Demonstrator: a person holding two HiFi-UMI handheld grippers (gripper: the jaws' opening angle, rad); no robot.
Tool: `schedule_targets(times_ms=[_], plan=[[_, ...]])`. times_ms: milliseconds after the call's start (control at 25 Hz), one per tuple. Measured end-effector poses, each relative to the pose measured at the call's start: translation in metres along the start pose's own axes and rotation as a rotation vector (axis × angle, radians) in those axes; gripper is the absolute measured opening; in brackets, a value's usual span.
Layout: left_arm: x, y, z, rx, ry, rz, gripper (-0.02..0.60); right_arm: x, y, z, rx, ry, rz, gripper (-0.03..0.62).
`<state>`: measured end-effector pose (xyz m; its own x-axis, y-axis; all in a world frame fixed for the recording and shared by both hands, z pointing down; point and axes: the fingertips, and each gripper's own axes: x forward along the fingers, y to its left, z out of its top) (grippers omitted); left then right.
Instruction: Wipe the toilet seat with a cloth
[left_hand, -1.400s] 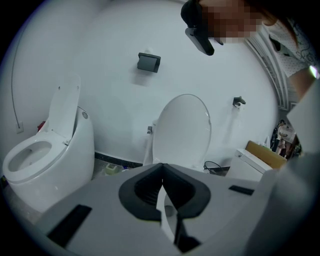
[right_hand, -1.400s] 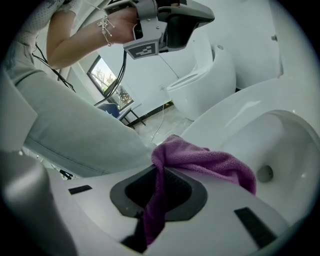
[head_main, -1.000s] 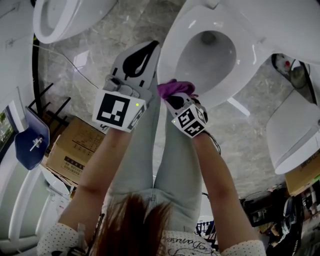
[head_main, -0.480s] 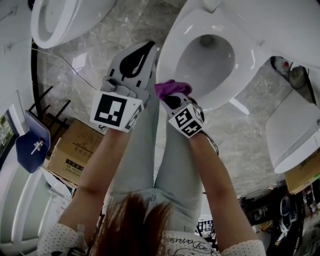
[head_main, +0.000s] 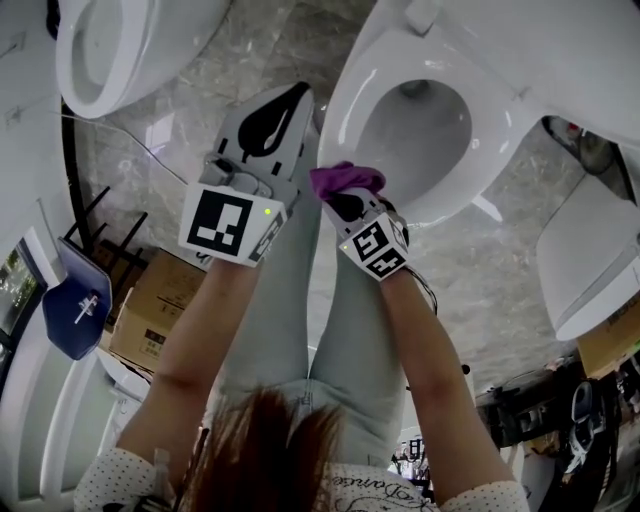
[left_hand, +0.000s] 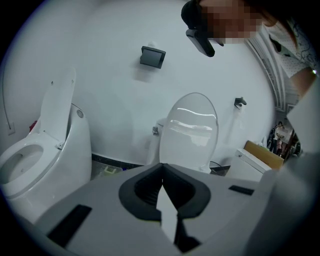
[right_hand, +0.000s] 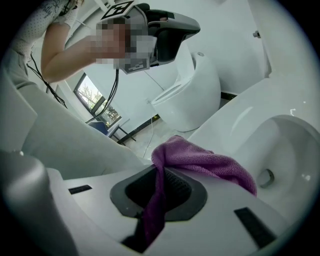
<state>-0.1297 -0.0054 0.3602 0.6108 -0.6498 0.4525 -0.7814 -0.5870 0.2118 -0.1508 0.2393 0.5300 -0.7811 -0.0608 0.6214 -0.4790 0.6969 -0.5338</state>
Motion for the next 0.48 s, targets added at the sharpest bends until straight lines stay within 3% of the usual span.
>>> schedule_targets(times_ms=[280, 480], plan=[[0.009, 0.018, 0.006, 0.007, 0.015, -0.033, 0.003, 0.003, -0.004, 0.012, 0.021, -0.011, -0.012, 0.048], [0.021, 0.02, 0.006, 0.037, 0.039, -0.066, 0.003, 0.004, -0.014, 0.022, 0.101, -0.061, -0.032, 0.048]])
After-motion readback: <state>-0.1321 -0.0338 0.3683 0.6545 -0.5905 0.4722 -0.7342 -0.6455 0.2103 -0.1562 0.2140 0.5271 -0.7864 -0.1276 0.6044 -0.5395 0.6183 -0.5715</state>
